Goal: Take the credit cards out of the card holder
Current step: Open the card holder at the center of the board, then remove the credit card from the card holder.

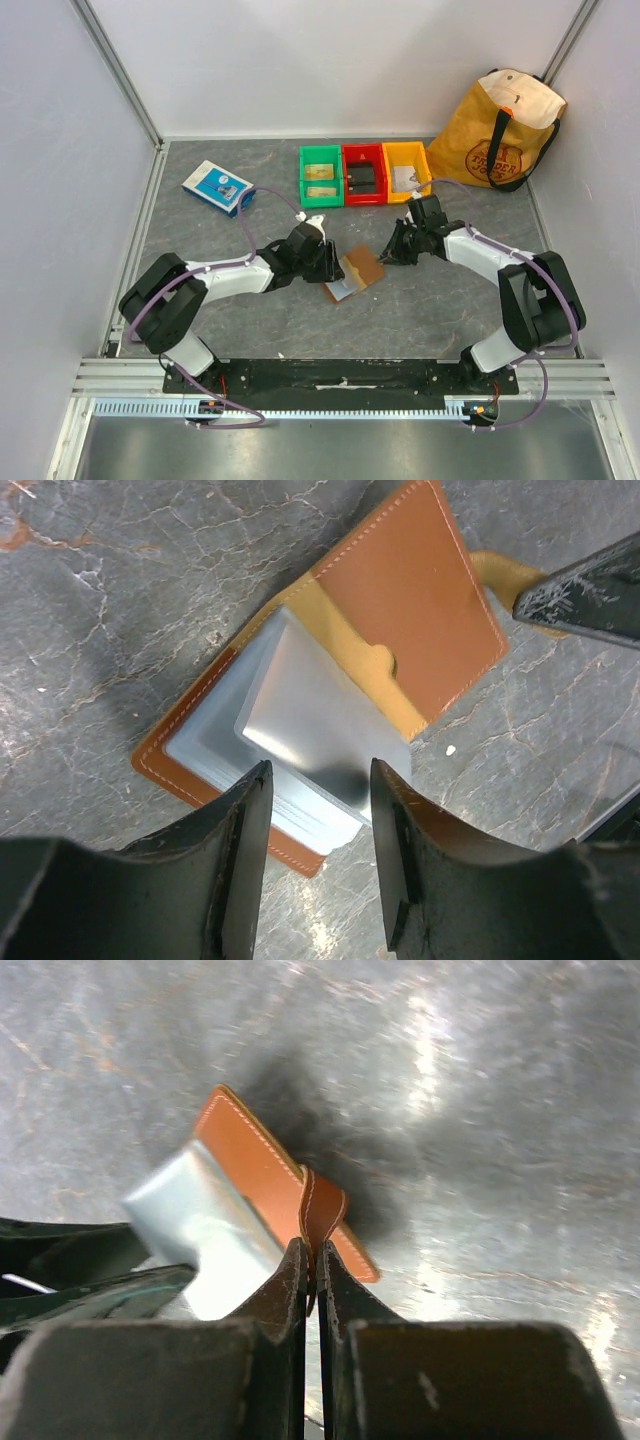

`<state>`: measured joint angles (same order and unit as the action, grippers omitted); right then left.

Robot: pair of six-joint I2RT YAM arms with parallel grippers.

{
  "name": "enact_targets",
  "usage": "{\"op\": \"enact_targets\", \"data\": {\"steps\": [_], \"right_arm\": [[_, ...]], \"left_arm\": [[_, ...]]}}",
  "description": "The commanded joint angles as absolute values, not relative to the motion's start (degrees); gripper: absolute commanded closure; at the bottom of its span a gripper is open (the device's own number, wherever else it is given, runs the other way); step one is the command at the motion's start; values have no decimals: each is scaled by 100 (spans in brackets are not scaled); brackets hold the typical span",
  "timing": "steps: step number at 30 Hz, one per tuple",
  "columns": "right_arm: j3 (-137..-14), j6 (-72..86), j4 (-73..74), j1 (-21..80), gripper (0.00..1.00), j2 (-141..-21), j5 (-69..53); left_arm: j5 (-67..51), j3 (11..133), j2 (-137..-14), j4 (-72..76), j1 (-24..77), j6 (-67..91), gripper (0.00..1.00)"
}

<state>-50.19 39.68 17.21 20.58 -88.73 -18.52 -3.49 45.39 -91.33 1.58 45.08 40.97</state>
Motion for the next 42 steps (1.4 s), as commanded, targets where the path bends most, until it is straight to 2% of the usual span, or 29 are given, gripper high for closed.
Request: {"op": "enact_targets", "data": {"steps": [1,6,9,14,22,25,29,30,34,42], "right_arm": [[-4624,3586,1837,1960,99,-8903,-1977],[-4114,3393,1810,2013,97,-8667,-1855],[-3947,3331,1775,2109,94,-8508,-1671],[-3850,3173,1767,2241,91,-8315,-1381],[-3911,2945,1775,2364,79,-7963,-1108],[-3964,2883,1837,2347,70,-7727,-994],[-4139,2795,1995,2355,50,-7147,-678],[-4209,2778,2047,2355,49,-6980,-546],[-4412,2655,2048,2338,50,-6619,-377],[-4553,2768,1206,2276,58,-7022,-1589]], "left_arm": [[-98,4588,-8834,79,4526,3850,48],[-18,4307,-8350,184,4526,3964,36],[-53,4263,-8288,228,4526,4025,33],[-202,4227,-8472,448,4535,4139,32],[-510,4622,-8832,817,4833,4105,35],[-676,4886,-9026,966,5079,3999,36],[-703,5176,-9272,1046,5387,3771,36],[-712,5220,-9333,1063,5449,3727,36],[-826,5309,-9650,1318,5555,3718,36],[-1081,5414,-10336,1529,5634,3815,41]]}}
